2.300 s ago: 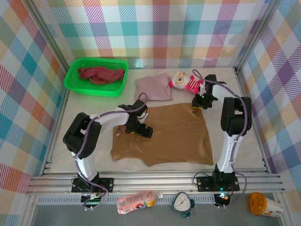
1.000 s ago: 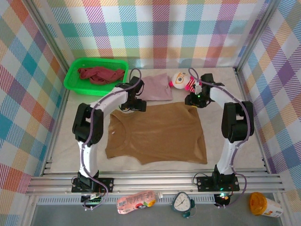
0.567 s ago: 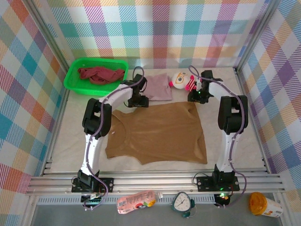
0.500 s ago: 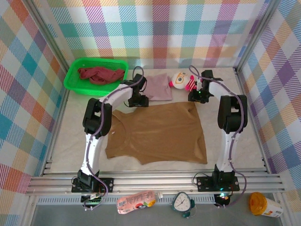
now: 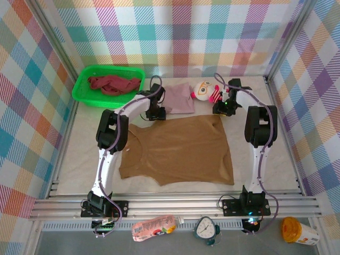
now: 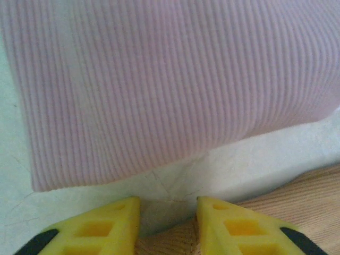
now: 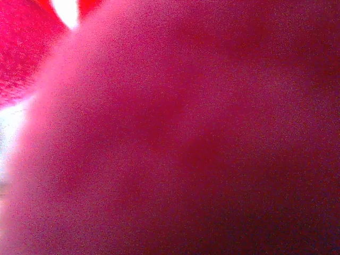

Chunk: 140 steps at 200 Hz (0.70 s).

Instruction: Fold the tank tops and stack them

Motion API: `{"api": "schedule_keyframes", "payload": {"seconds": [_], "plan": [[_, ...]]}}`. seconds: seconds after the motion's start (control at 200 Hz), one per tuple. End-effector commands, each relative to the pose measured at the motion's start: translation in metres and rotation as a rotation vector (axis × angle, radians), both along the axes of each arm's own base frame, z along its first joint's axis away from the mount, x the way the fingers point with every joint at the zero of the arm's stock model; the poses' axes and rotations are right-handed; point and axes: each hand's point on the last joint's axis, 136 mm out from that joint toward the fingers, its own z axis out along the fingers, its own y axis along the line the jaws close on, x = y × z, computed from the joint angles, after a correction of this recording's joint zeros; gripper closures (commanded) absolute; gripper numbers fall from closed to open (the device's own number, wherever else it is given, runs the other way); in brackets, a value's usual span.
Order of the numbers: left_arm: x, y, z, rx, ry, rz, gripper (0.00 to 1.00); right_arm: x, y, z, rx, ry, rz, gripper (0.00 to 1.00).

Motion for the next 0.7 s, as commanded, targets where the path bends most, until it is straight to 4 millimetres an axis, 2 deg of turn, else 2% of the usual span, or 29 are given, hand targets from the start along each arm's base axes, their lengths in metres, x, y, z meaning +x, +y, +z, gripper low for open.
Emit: {"api": "schedule_keyframes", "payload": {"seconds": [0.0, 0.115, 0.265, 0.435, 0.695], "plan": [[0.01, -0.007, 0.002, -0.046, -0.016, -0.017, 0.79, -0.021, 0.008, -0.002, 0.03, 0.039, 0.048, 0.61], [0.012, -0.01, 0.006, -0.06, -0.02, -0.029, 0.94, -0.02, 0.01, 0.002, 0.039, 0.022, 0.057, 0.7], [0.014, -0.009, 0.017, -0.053, -0.046, -0.043, 1.0, -0.013, 0.01, 0.014, 0.033, -0.019, 0.06, 0.84], [0.018, -0.01, 0.032, -0.047, -0.073, -0.073, 1.0, -0.007, 0.006, 0.027, 0.01, -0.069, 0.06, 0.94], [0.022, -0.009, 0.068, -0.041, -0.151, -0.119, 1.0, 0.003, 0.003, 0.053, 0.023, -0.156, 0.075, 0.98]]}}
